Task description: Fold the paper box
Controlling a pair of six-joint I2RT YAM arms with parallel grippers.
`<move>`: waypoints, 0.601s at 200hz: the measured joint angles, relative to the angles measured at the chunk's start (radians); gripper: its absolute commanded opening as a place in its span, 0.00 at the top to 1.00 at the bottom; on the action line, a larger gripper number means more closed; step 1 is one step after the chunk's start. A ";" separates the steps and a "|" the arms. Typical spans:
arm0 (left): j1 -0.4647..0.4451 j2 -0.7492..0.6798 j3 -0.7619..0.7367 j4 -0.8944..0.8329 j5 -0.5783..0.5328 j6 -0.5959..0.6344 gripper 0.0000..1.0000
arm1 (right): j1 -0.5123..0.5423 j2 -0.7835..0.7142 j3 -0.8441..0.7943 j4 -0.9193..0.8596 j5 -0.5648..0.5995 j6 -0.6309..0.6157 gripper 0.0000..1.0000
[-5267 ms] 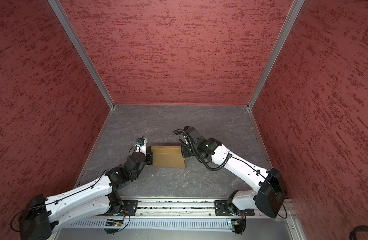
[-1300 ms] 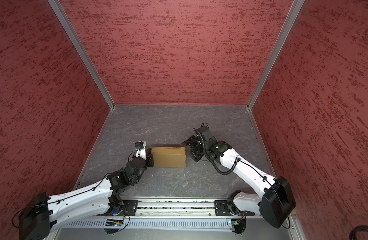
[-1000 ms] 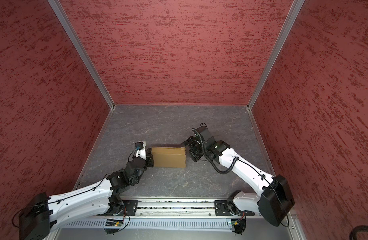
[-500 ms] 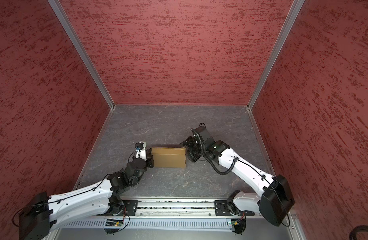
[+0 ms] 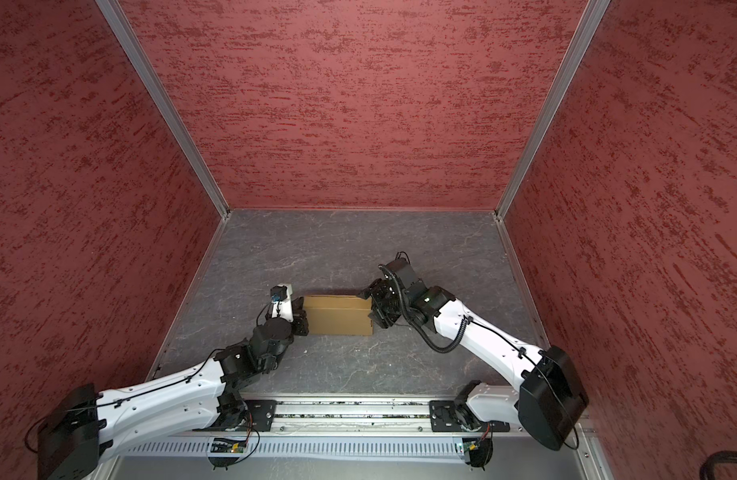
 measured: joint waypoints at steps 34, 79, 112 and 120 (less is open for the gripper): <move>-0.003 -0.011 -0.013 0.014 0.000 0.000 1.00 | 0.012 0.000 -0.037 0.054 0.021 0.022 0.34; -0.004 -0.020 -0.033 0.042 0.001 -0.001 1.00 | 0.030 0.000 -0.065 0.101 0.049 0.045 0.36; -0.006 -0.029 -0.050 0.067 0.003 0.002 1.00 | 0.035 0.000 -0.069 0.117 0.067 0.055 0.37; -0.008 -0.032 -0.054 0.072 0.004 0.002 1.00 | 0.036 0.000 -0.069 0.117 0.070 0.056 0.38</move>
